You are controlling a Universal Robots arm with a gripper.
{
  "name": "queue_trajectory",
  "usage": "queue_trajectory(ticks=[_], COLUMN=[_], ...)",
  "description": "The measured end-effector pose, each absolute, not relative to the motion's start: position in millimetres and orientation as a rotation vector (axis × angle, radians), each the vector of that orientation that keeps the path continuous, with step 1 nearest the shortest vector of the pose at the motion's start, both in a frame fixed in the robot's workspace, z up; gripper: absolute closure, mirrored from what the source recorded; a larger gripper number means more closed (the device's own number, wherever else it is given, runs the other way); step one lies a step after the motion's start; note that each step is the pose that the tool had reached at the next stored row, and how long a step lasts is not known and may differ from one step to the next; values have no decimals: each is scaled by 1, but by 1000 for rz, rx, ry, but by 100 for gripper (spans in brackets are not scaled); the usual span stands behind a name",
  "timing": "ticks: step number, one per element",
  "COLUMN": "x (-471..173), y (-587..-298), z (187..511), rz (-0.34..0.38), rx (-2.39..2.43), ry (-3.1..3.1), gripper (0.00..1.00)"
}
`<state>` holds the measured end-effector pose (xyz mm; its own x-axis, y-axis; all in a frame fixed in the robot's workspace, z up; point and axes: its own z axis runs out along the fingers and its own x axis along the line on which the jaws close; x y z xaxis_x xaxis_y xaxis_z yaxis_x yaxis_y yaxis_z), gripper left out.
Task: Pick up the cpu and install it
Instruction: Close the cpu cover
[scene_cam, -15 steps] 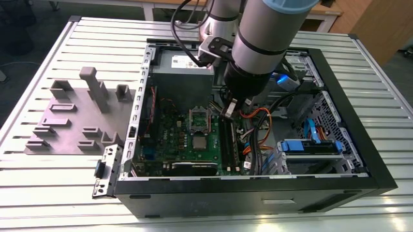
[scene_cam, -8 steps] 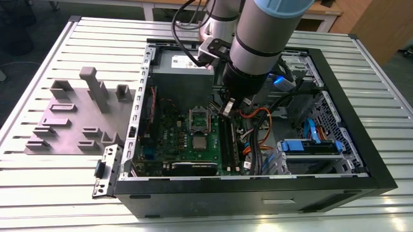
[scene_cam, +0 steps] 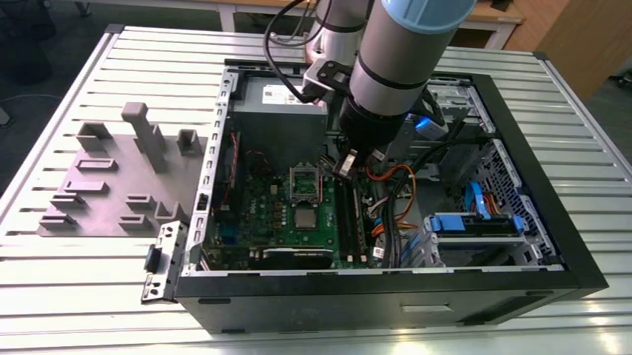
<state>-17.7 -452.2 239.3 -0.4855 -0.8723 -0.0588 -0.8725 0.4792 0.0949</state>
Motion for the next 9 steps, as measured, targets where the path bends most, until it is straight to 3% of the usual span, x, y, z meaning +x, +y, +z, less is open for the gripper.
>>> queue_trajectory(ticks=[9], x=[-18], y=[-447], z=[230], rz=[177], rx=[-1539], ry=[2727], gripper=[89])
